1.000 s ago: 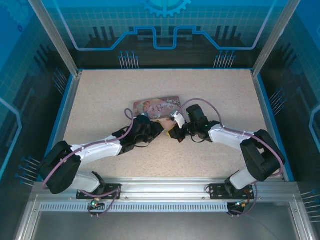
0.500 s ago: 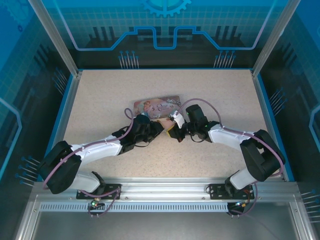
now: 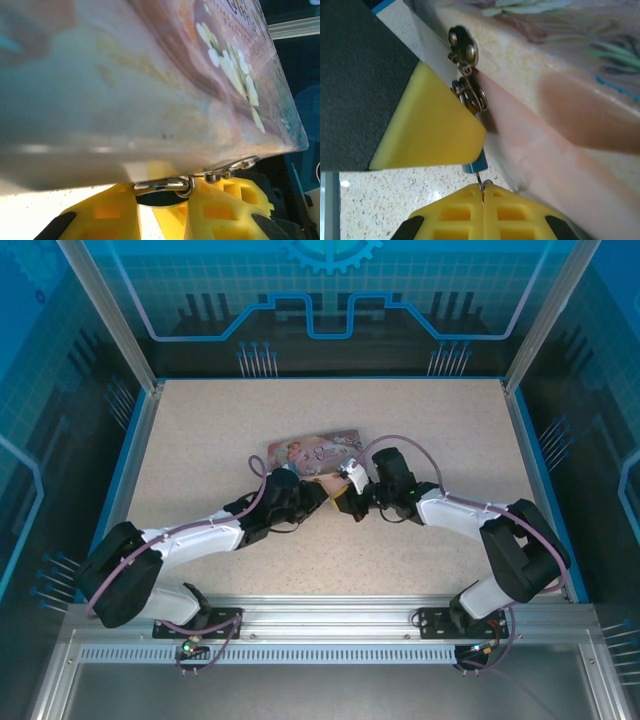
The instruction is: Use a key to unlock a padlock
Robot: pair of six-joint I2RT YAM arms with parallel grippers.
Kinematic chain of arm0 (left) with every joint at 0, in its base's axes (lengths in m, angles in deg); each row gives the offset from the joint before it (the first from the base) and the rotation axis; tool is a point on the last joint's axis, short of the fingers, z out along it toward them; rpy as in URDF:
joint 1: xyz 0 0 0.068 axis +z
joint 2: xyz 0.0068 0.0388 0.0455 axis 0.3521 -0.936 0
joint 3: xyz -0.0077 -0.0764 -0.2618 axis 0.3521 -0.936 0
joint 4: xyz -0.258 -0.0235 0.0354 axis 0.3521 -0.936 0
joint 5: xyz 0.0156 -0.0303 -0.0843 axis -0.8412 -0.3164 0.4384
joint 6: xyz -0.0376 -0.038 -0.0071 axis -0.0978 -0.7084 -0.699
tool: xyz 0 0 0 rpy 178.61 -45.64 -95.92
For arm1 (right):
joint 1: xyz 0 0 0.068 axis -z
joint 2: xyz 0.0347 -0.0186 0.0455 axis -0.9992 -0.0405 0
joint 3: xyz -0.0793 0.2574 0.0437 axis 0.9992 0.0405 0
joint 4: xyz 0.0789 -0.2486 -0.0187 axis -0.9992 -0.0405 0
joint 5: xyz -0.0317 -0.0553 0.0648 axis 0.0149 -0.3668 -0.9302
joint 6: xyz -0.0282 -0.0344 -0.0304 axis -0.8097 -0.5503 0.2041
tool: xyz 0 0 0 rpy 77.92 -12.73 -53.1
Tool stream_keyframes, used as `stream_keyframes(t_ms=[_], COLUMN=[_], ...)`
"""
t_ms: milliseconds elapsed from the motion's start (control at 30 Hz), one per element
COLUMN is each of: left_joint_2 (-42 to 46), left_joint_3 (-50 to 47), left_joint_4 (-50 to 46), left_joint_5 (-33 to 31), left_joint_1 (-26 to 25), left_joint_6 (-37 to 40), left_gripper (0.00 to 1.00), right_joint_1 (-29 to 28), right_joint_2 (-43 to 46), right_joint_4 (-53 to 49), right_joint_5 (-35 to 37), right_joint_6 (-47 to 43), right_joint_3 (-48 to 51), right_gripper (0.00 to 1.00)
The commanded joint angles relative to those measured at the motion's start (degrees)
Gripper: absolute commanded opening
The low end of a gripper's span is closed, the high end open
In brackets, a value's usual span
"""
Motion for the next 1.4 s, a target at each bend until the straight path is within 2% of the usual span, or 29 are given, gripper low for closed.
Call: stream_keyframes(t_ms=[0, 267, 600, 1067, 1367], left_joint_2=[-0.02, 0.59, 1.12, 1.45, 1.0], left_joint_3=[-0.03, -0.64, -1.08, -2.76, -3.5], left_joint_4=[2.02, 2.69, 4.69, 7.42, 9.01], left_joint_5=[4.67, 4.32, 3.8, 3.35, 3.15], left_joint_1=[-0.36, -0.39, -0.38, -0.38, -0.43], left_joint_6=[-1.48, -1.58, -1.53, -2.48, -2.67], left_gripper=[0.0, 0.0, 0.0, 0.0, 0.0], right_joint_1=[-0.77, -0.24, 0.92, 1.62, 1.53], right_joint_2=[0.7, -0.19, -1.07, -3.92, -4.61], right_joint_4=[7.23, 12.12, 27.13, 42.42, 46.81], right_joint_5=[-4.08, -6.5, -12.22, -11.48, -9.72], right_joint_6=[1.42, 5.27, 26.66, 52.6, 63.55], right_joint_3=[-1.13, -1.3, 3.54, 6.58, 7.68], right_gripper=[0.0, 0.0, 0.0, 0.0, 0.0])
